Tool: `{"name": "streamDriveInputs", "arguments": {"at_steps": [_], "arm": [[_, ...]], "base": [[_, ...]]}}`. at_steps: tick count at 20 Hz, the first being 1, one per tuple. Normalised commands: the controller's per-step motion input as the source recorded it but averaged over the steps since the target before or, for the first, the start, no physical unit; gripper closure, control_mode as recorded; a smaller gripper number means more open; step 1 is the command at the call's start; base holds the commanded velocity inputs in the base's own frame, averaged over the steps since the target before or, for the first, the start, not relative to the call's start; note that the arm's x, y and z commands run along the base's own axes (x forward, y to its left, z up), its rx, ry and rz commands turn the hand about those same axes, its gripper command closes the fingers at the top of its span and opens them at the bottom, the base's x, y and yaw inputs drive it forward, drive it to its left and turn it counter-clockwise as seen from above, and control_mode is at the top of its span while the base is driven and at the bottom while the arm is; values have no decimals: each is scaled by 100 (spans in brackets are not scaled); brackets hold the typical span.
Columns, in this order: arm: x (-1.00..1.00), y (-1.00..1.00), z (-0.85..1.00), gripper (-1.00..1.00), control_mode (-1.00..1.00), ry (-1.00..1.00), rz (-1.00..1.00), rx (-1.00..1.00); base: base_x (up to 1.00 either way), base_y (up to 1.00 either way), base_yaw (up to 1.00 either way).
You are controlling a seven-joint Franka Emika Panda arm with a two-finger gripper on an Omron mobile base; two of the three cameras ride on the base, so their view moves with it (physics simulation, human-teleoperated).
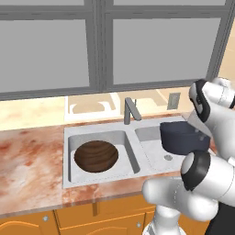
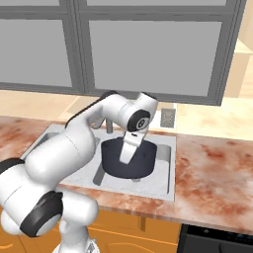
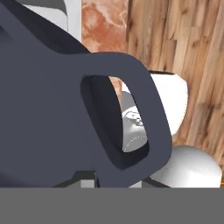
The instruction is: Place the bowl in the left basin and the pot in the right basin of the sink.
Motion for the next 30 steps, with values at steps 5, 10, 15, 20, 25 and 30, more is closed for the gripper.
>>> {"name": "streamDriveInputs", "arguments": {"at_steps": [5,10,15,20,25,30], "arm": [[15,-2,-20,100,-100,-1,0,1],[15,-4,-19,100,-100,-2,0,0],[17,-1,-16,100,-100,-4,1,1],[13,0,-16,100,-100,-5,3,2],[15,0,-17,100,-100,-5,4,3],[19,0,-19,100,-100,-7,4,1]], "base": [[0,0,0],[0,0,0],[0,0,0],[0,0,0],[0,0,0],[0,0,0]]}}
